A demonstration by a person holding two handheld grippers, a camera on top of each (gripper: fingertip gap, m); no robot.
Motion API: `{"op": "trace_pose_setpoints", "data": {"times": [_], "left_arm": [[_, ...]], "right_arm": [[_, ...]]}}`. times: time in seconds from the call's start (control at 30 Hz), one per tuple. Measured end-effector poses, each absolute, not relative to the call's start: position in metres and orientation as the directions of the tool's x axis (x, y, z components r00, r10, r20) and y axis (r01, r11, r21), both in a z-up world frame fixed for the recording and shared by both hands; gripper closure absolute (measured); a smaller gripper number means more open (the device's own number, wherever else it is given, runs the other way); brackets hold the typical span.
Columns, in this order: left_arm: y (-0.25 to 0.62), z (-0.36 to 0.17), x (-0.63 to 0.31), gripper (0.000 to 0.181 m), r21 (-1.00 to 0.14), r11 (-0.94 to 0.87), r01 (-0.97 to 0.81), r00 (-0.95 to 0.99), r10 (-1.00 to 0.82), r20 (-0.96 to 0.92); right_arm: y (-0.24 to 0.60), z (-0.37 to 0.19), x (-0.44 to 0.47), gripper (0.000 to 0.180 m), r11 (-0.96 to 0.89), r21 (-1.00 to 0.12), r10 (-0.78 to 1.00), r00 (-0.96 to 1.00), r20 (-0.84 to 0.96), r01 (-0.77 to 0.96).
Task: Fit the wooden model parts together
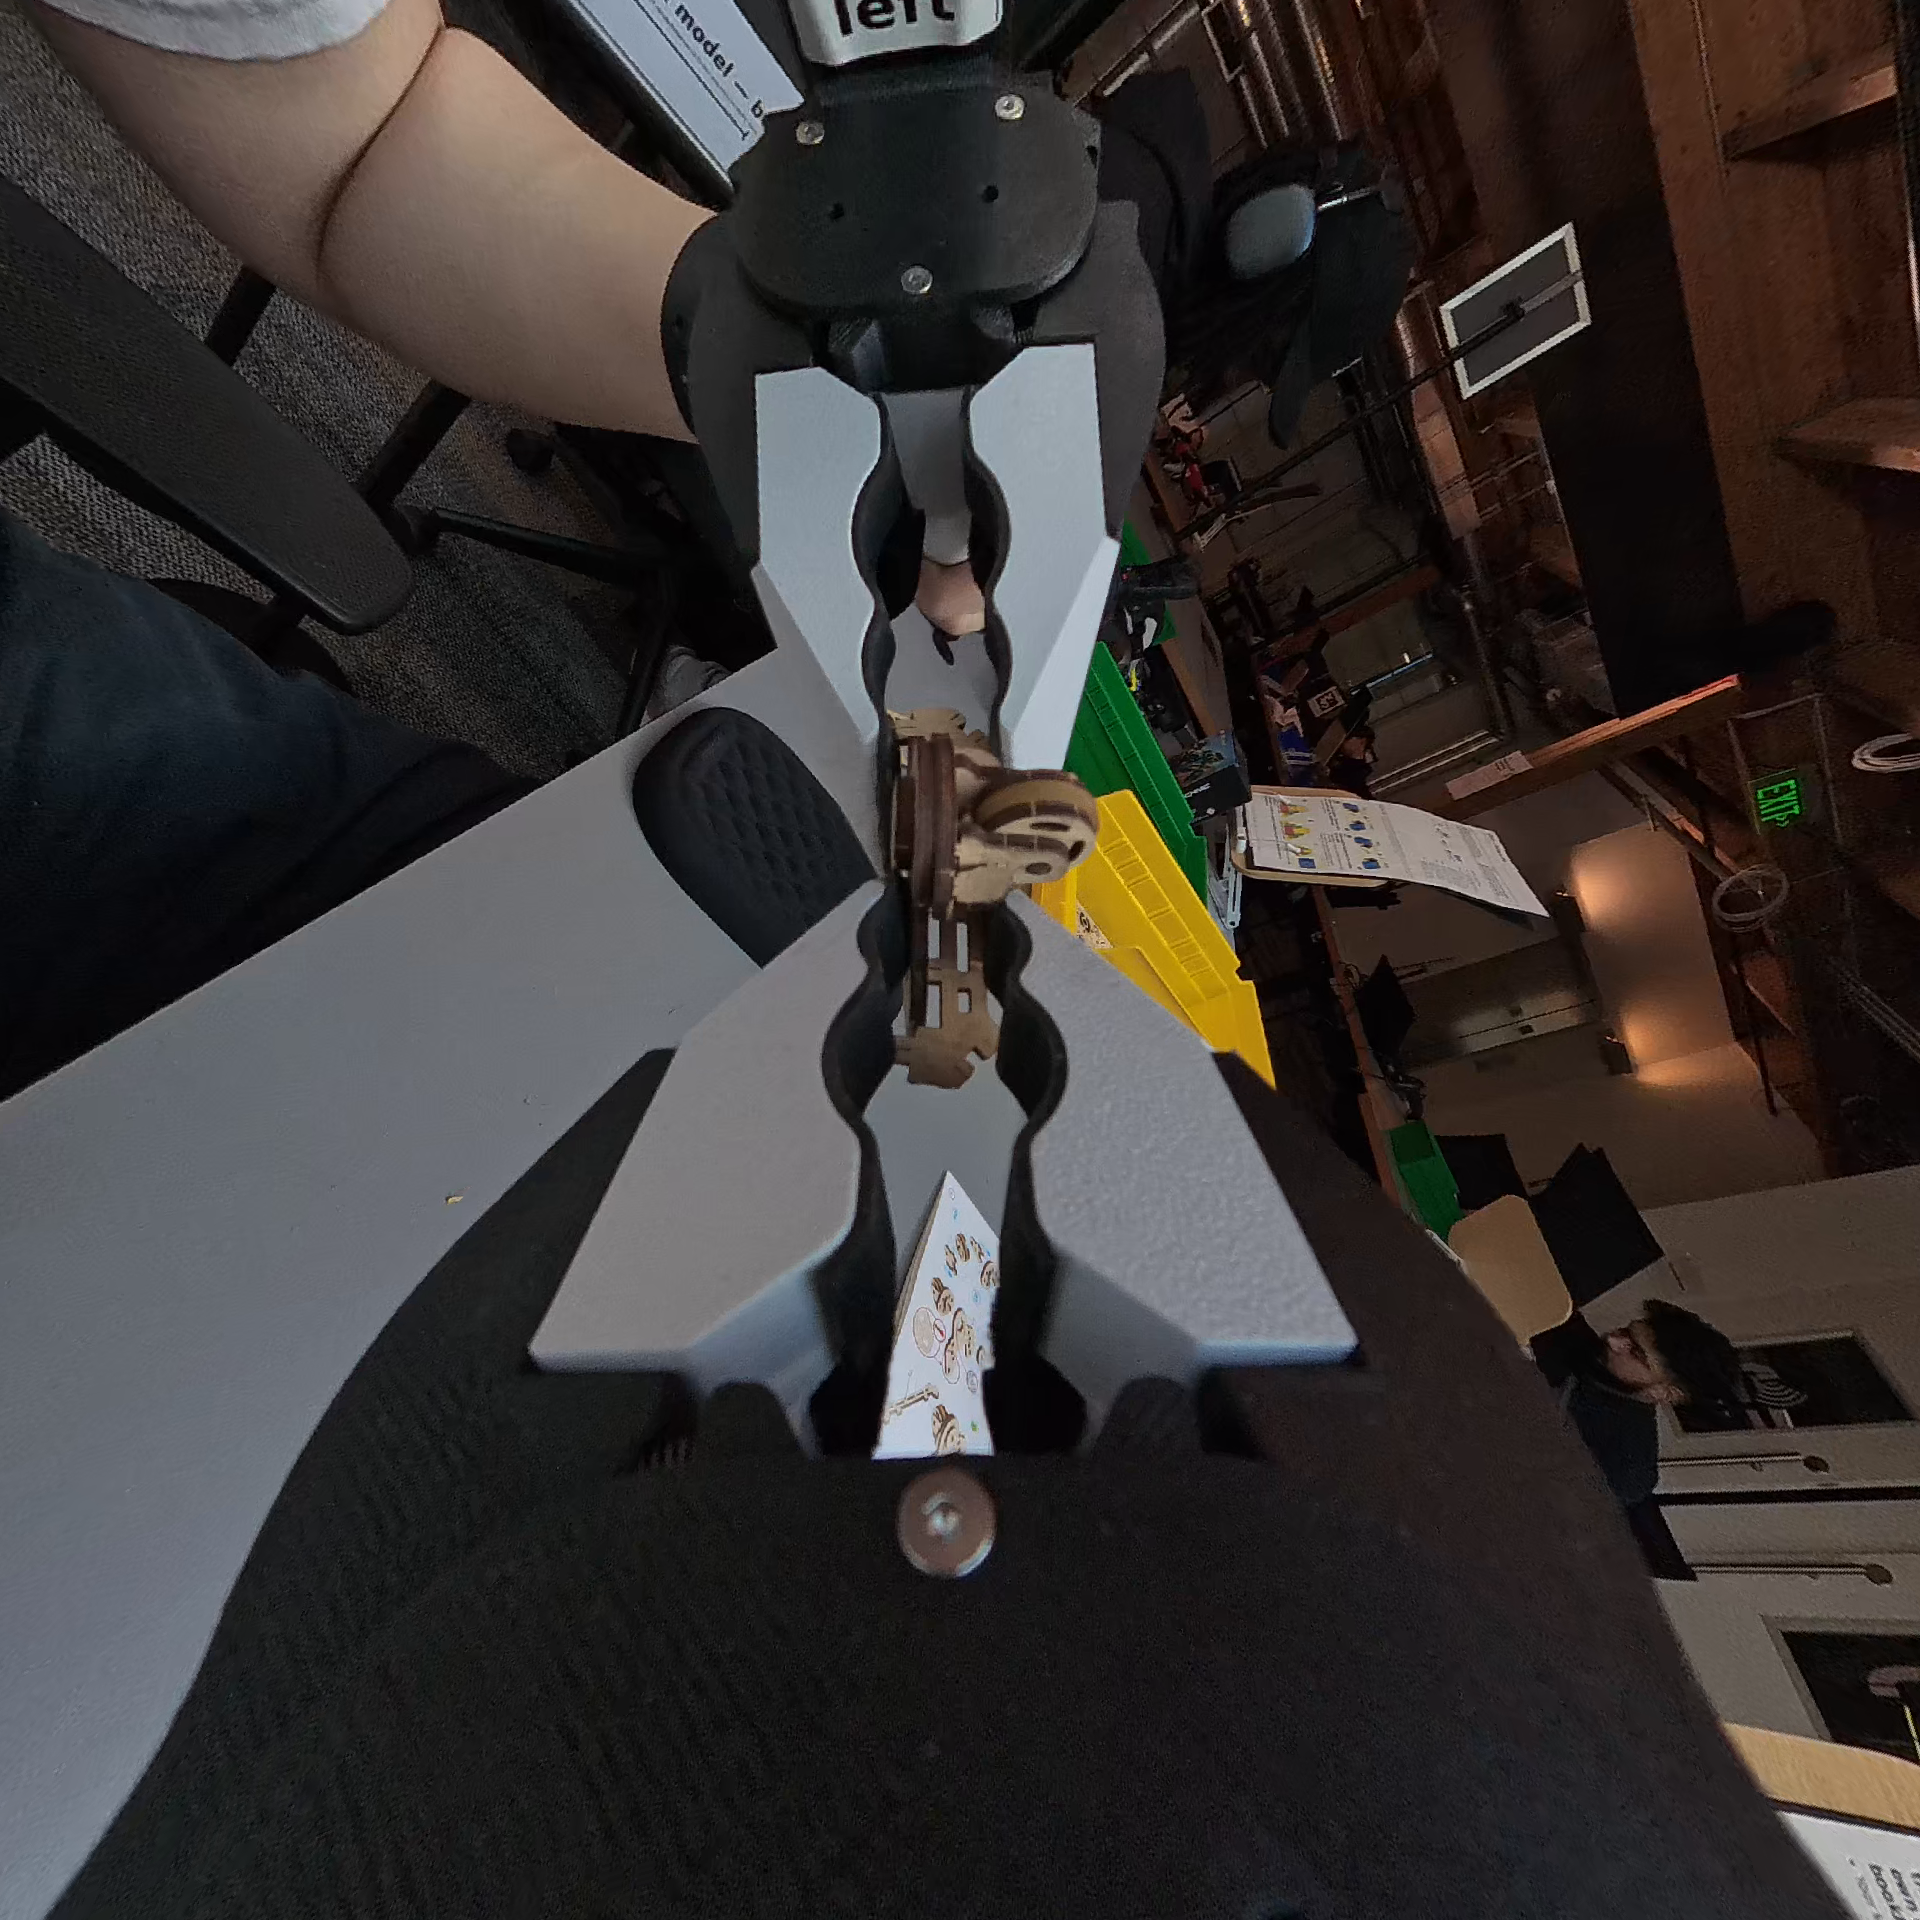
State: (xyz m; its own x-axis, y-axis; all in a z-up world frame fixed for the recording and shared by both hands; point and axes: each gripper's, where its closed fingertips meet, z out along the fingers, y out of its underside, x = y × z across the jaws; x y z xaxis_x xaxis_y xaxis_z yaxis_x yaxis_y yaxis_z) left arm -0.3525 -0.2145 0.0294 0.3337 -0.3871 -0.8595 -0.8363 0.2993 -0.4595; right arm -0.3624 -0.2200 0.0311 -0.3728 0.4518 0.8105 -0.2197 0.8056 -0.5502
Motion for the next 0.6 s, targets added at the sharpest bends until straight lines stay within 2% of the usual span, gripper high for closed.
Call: {"op": "trace_pose_setpoints", "data": {"times": [0.1, 0.27, 0.37, 0.47, 0.6], "left_arm": [[-0.217, 0.033, -0.351, 0.162, -0.491, 0.305, -0.816, 0.362, -0.392, -0.846], [-0.223, 0.04, -0.351, 0.15, -0.618, 0.325, -0.716, 0.479, -0.416, -0.773], [-0.228, 0.044, -0.351, 0.154, -0.667, 0.345, -0.66, 0.527, -0.421, -0.739], [-0.232, 0.05, -0.349, 0.163, -0.658, 0.374, -0.653, 0.531, -0.394, -0.75], [-0.231, 0.043, -0.349, 0.163, -0.605, 0.347, -0.717, 0.476, -0.39, -0.788]], "right_arm": [[-0.223, 0.036, -0.36, 0.166, 0.789, -0.55, 0.45, -0.351, 0.821, -0.273], [-0.218, 0.04, -0.357, 0.166, 0.77, -0.563, 0.464, -0.342, 0.817, -0.3], [-0.217, 0.04, -0.357, 0.166, 0.772, -0.556, 0.458, -0.338, 0.822, -0.306], [-0.219, 0.037, -0.358, 0.166, 0.783, -0.545, 0.444, -0.345, 0.827, -0.299], [-0.217, 0.033, -0.359, 0.166, 0.807, -0.525, 0.425, -0.351, 0.835, -0.272]]}}
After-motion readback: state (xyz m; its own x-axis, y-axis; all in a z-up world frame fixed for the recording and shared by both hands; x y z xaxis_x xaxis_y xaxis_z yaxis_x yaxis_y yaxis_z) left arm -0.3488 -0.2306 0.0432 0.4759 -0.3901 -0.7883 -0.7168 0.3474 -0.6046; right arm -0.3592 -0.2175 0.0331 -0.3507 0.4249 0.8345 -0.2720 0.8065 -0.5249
